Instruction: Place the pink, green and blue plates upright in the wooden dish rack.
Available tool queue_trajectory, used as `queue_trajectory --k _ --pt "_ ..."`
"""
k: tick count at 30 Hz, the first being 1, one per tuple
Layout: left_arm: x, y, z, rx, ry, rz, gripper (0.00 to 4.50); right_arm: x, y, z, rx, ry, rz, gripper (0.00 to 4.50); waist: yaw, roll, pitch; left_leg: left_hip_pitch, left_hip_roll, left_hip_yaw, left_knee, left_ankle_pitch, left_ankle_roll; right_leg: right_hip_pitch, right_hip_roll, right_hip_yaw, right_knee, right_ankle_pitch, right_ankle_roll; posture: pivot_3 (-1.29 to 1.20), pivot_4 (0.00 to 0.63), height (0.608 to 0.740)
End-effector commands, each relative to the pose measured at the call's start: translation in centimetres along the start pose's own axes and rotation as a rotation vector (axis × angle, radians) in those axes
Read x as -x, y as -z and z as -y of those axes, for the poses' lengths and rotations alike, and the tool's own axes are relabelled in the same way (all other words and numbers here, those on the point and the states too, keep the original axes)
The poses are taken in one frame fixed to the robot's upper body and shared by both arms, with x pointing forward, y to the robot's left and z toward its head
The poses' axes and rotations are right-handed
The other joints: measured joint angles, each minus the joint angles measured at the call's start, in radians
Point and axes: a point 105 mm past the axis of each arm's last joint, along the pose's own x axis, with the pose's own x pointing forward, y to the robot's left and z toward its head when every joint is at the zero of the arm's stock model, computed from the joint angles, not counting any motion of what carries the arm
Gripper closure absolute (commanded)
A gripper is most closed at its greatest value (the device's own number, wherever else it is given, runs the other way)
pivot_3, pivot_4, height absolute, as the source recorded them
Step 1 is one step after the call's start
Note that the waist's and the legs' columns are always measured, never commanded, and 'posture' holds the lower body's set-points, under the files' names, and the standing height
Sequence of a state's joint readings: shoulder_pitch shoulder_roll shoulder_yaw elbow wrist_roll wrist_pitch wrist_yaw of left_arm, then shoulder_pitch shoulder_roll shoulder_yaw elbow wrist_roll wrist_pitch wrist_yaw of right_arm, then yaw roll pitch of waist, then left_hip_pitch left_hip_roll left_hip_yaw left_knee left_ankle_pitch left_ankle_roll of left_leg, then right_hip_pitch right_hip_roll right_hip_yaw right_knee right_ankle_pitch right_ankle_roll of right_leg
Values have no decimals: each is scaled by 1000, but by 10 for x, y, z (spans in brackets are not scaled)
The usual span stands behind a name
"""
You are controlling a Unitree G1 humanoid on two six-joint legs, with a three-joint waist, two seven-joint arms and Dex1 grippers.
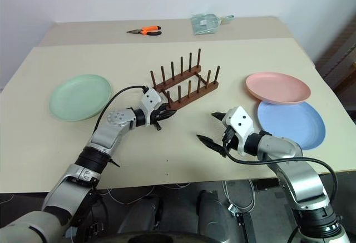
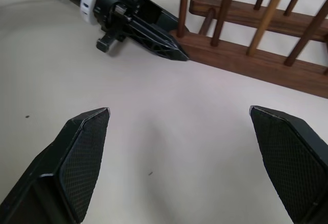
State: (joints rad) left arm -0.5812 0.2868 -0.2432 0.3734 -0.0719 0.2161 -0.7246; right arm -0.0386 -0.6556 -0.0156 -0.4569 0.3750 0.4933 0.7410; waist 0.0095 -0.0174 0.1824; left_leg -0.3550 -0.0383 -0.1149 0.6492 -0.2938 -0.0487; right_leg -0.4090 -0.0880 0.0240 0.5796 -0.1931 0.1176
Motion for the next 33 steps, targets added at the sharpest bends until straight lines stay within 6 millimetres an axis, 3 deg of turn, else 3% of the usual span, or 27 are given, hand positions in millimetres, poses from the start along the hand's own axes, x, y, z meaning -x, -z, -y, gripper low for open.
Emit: queue_trajectory --k 1,7,13,20,21,23,26,29,31,33 --pt "13 0 -2 -76 40 6 3731 3 -9 0 48 -3 20 0 -3 0 0 0 0 0 0 0 0 0 0 0 0 0 0 0 150 740" --pt "54 -5 10 -198 326 -2 3731 19 4 5 33 -46 -71 0 -11 0 0 0 0 0 -1 0 0 -1 0 0 0 -1 -4 0 150 740" --pt "49 -1 5 -267 383 -26 3731 28 13 7 30 -41 -116 0 5 -1 0 -1 0 0 1 0 0 0 0 0 -1 -2 -3 0 150 740" --pt "42 6 -15 -241 279 -67 264 29 9 7 46 -21 -111 0 -1 -1 0 -1 0 0 0 0 0 0 0 0 0 0 0 0 150 740" --pt "48 10 -18 -213 258 -84 57 30 8 7 44 -19 -109 0 -2 -1 0 0 0 0 0 0 0 0 0 0 0 0 0 0 150 740" --pt "61 16 -18 -161 248 -105 57 29 8 9 52 -5 -117 0 -8 -1 0 0 0 0 0 0 0 0 0 0 0 0 0 0 150 740" --pt "81 19 -3 -78 271 -113 1013 25 7 10 52 2 -117 860 -26 -1 0 0 1 0 -1 0 0 0 0 0 1 0 0 0 150 740" --pt "91 16 23 -34 307 -98 2469 20 11 10 40 9 -128 2276 -26 -1 -1 1 2 0 -2 0 0 -1 0 0 1 -1 -1 0 150 740" --pt "84 14 35 -29 264 -96 3524 13 16 8 49 12 -155 3345 -19 -1 0 1 1 0 -2 0 0 -1 0 0 1 -2 -3 0 150 740" --pt "76 10 45 -23 231 -83 3534 6 22 11 66 40 -181 4310 -10 -1 -1 0 1 -1 0 0 0 0 0 0 0 -3 -2 0 150 740"
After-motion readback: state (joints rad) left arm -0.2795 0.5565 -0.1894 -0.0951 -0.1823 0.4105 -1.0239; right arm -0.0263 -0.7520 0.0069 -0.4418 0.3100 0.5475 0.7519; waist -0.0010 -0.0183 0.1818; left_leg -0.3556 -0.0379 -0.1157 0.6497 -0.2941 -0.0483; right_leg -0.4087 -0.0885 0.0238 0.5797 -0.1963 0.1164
